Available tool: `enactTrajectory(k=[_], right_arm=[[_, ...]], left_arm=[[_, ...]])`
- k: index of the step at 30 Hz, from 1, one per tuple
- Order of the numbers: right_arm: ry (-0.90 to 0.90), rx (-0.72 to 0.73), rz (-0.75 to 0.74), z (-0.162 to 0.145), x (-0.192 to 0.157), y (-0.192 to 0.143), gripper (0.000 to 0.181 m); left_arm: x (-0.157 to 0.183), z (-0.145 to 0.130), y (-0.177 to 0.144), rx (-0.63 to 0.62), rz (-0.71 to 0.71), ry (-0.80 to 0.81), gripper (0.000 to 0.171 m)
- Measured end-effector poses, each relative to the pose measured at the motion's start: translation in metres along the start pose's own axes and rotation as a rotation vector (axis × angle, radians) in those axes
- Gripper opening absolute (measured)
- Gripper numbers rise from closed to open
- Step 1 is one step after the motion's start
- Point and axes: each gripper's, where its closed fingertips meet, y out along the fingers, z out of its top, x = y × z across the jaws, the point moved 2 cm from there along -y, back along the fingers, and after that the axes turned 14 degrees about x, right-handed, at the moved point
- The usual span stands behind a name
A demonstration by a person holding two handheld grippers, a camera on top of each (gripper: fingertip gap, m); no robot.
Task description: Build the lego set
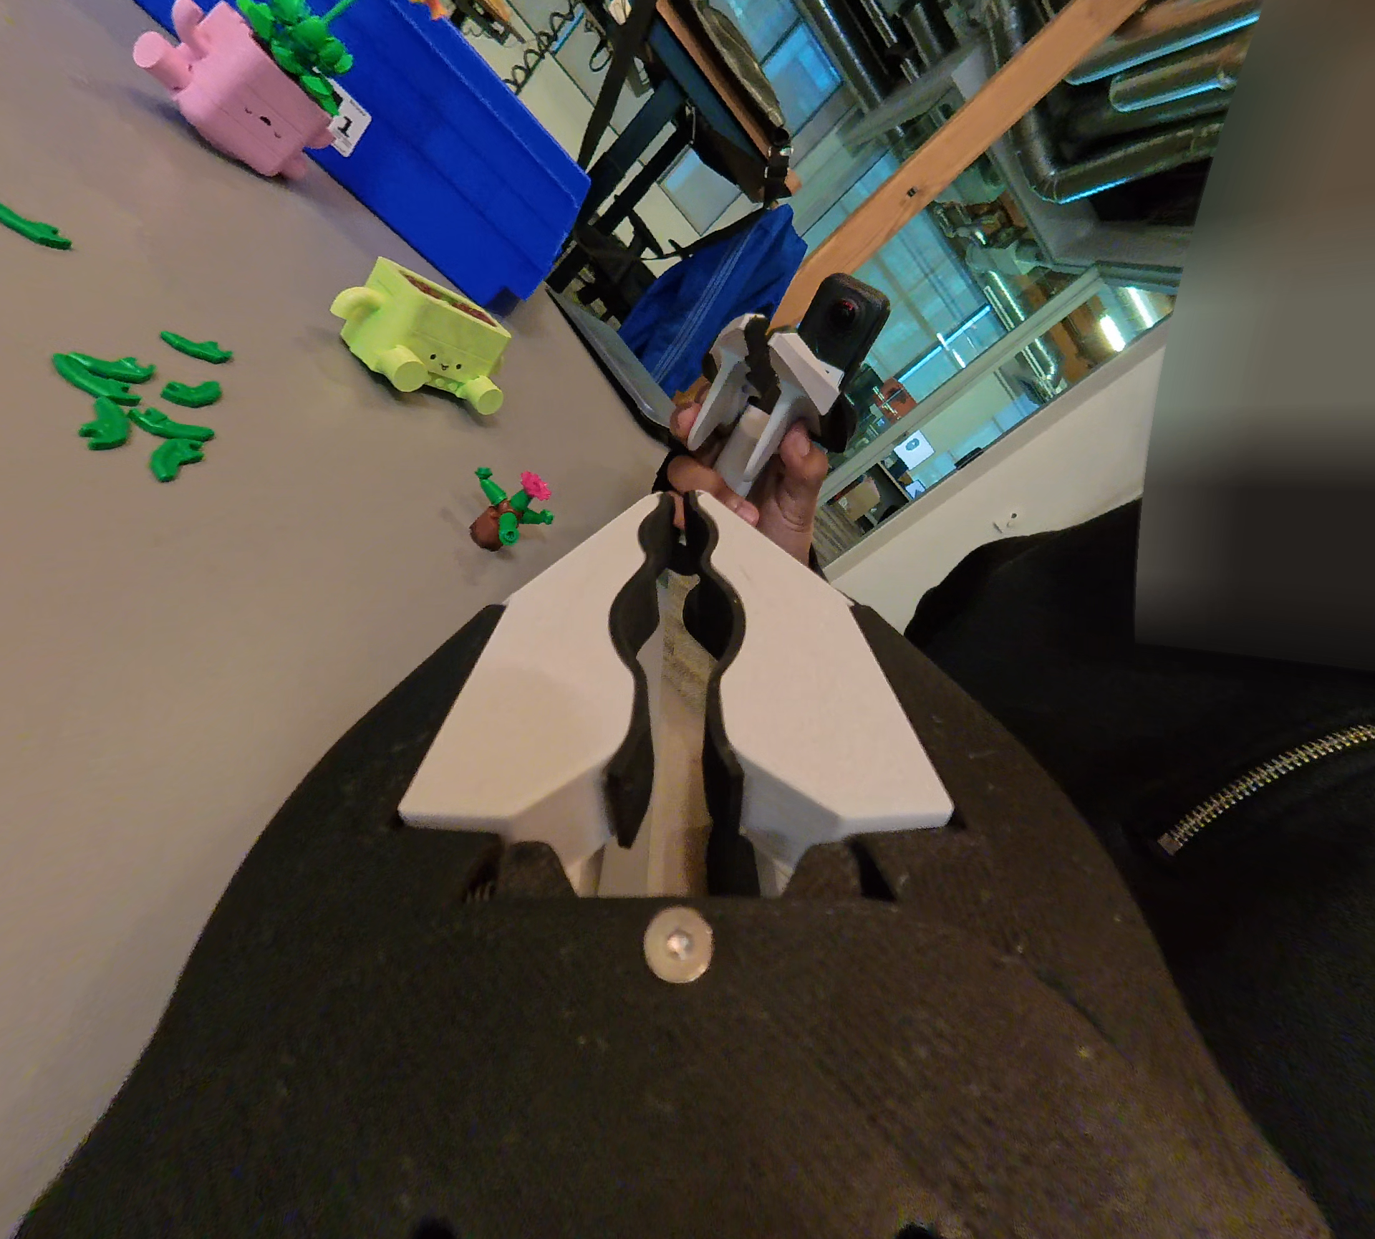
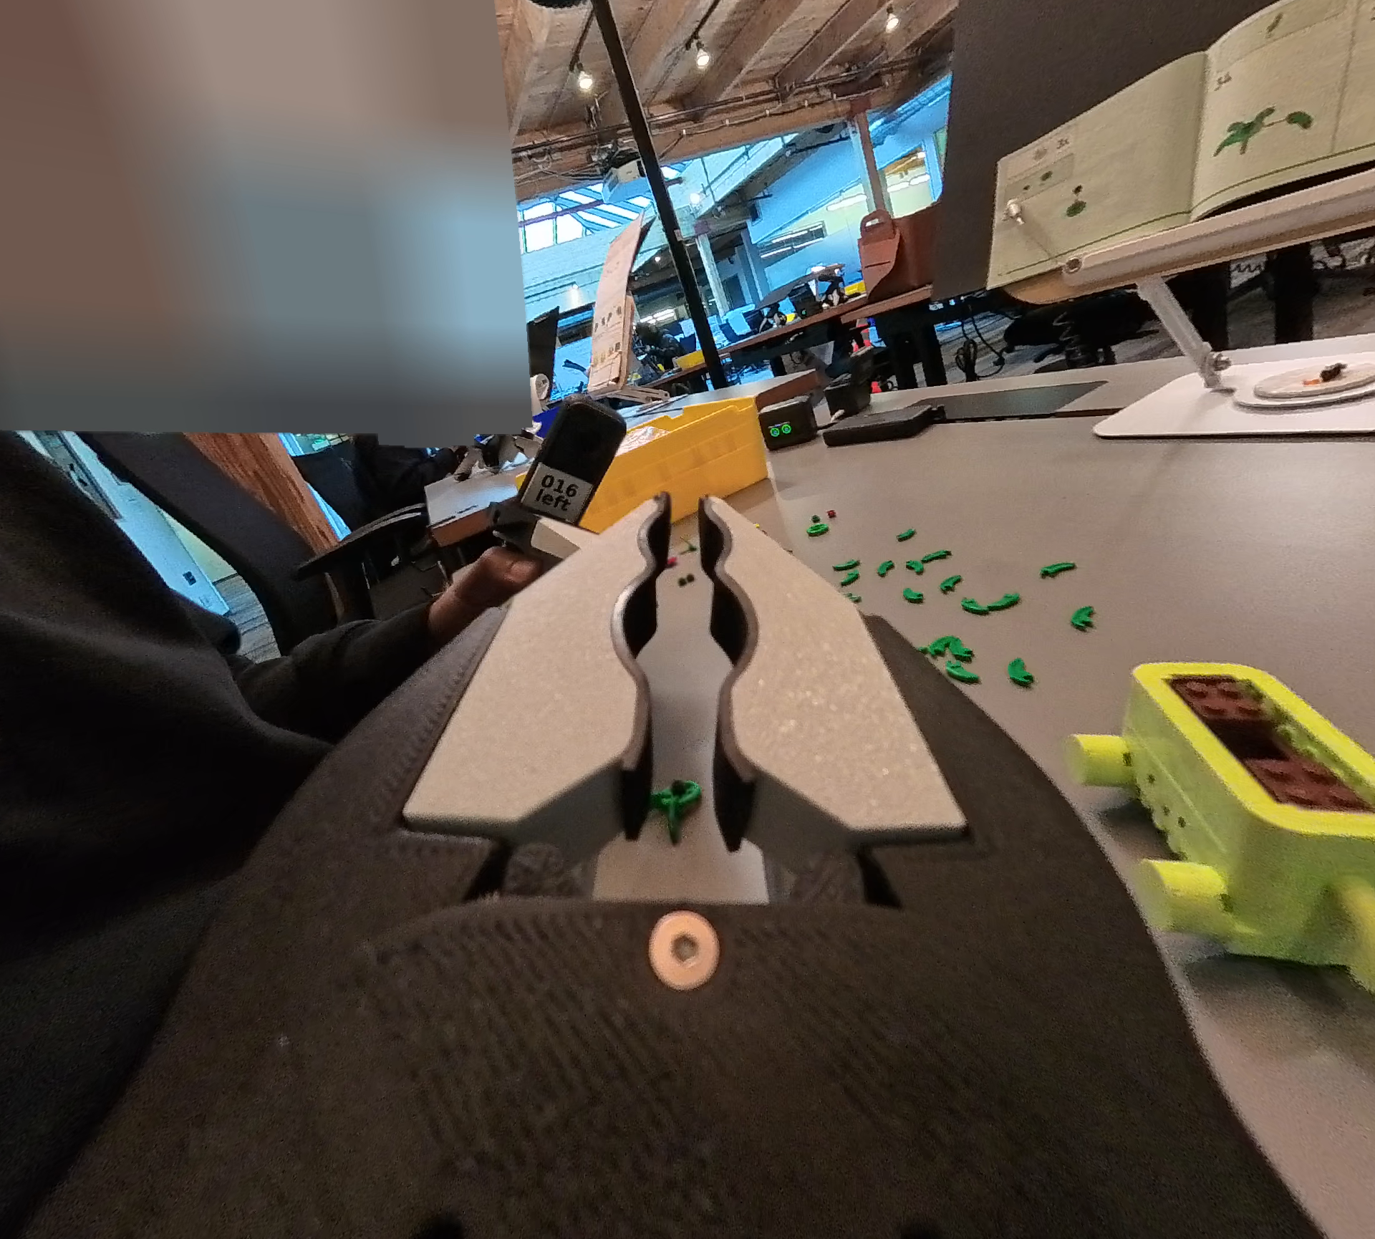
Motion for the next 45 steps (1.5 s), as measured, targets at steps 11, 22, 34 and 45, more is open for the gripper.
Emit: enactTrajectory(k=[11, 22, 34, 45], right_arm=[[-0.029, -0.034, -0.021, -0.017, -0.041, -0.041, 0.007], [0.052, -0.425, 0.067, -0.076, -0.108, -0.084, 0.010], [0.095, -0.399, 0.063, -0.093, -0.105, -0.080, 0.009], [0.072, -0.453, 0.057, -0.104, -0.100, -0.083, 0.009]], left_arm=[[0.037, -0.057, -0.001, -0.167, -0.051, 0.062, 0.000], [0.047, -0.244, -0.045, -0.892, 0.168, 0.100, 0.004], [0.023, -0.235, -0.062, -0.856, 0.299, 0.183, 0.015], [0.019, -0.249, -0.056, -0.870, 0.270, 0.176, 0.011]])
